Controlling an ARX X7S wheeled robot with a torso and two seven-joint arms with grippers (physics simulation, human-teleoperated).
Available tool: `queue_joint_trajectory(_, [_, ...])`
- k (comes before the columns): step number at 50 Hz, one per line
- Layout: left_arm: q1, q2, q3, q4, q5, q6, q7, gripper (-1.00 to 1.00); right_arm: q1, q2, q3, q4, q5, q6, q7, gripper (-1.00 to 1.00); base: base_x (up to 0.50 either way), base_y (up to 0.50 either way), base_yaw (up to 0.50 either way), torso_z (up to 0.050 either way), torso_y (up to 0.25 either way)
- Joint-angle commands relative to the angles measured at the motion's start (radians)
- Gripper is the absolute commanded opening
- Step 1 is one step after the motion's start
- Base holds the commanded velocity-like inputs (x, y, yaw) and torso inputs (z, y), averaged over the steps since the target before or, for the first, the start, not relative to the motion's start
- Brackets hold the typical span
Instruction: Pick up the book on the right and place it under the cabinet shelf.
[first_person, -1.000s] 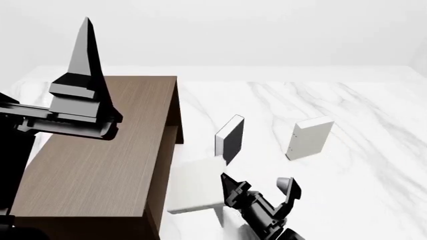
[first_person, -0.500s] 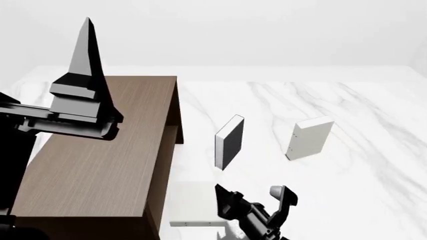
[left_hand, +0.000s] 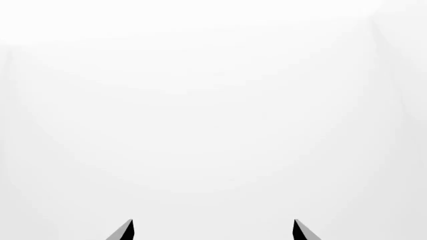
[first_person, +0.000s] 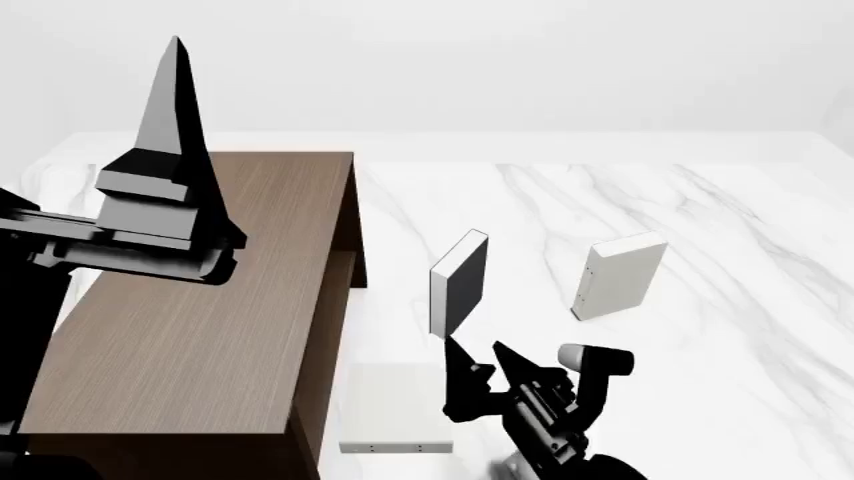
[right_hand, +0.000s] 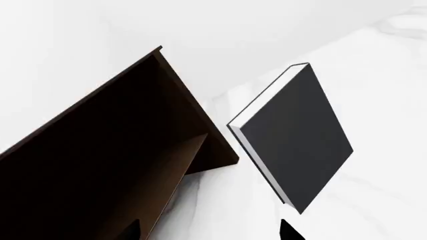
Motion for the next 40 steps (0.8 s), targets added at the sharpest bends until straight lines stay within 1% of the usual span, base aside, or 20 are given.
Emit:
queue_joint_trajectory(1, [-0.01,0.0,-0.004,0.0,-0.006,0.0,0.002,1.0,0.035,0.076,-0.024,-0.104,-0.225,-0.031,0.173,1.0,0.0,0.0,0.0,0.0,0.0])
queue_joint_trajectory(5, [-0.027,-0.001,0.003,-0.001,-0.038,0.003,-0.028,1.0,0.044,0.102,-0.034,-0.12,-0.322,-0.025,0.242,1.0,0.0,0.0,0.0,0.0,0.0])
queue_joint_trajectory(9, [-0.056,-0.021,0.03,-0.003,-0.113,0.019,-0.107,1.0,0.044,0.111,-0.045,-0.113,-0.424,-0.02,0.307,1.0,0.0,0.0,0.0,0.0,0.0])
queue_joint_trajectory(13, [-0.095,-0.075,0.083,-0.009,-0.178,0.061,-0.188,1.0,0.041,0.105,-0.05,-0.084,-0.484,-0.007,0.364,1.0,0.0,0.0,0.0,0.0,0.0])
queue_joint_trajectory(15, [-0.109,-0.1,0.1,-0.015,-0.192,0.072,-0.205,1.0,0.037,0.099,-0.049,-0.065,-0.5,-0.012,0.37,1.0,0.0,0.0,0.0,0.0,0.0])
queue_joint_trajectory(18, [-0.107,-0.105,0.076,-0.02,-0.195,0.058,-0.188,1.0,0.038,0.087,-0.054,-0.025,-0.547,-0.002,0.402,1.0,0.0,0.0,0.0,0.0,0.0])
queue_joint_trajectory(21, [-0.068,-0.082,0.001,-0.016,-0.143,0.006,-0.101,1.0,0.033,0.067,-0.054,0.036,-0.603,-0.007,0.433,1.0,0.0,0.0,0.0,0.0,0.0])
queue_joint_trajectory(24, [-0.034,-0.084,-0.029,-0.002,-0.095,0.004,-0.03,1.0,0.031,0.056,-0.056,0.077,-0.644,-0.007,0.456,1.0,0.0,0.0,0.0,0.0,0.0])
queue_joint_trajectory(31, [-0.012,-0.093,-0.046,-0.001,-0.105,0.002,-0.008,1.0,0.03,0.031,-0.051,0.154,-0.696,-0.006,0.494,1.0,0.0,0.0,0.0,0.0,0.0])
queue_joint_trajectory(40, [0.029,-0.093,-0.078,-0.002,-0.121,0.006,0.015,1.0,0.023,-0.014,-0.048,0.253,-0.708,-0.018,0.479,1.0,0.0,0.0,0.0,0.0,0.0])
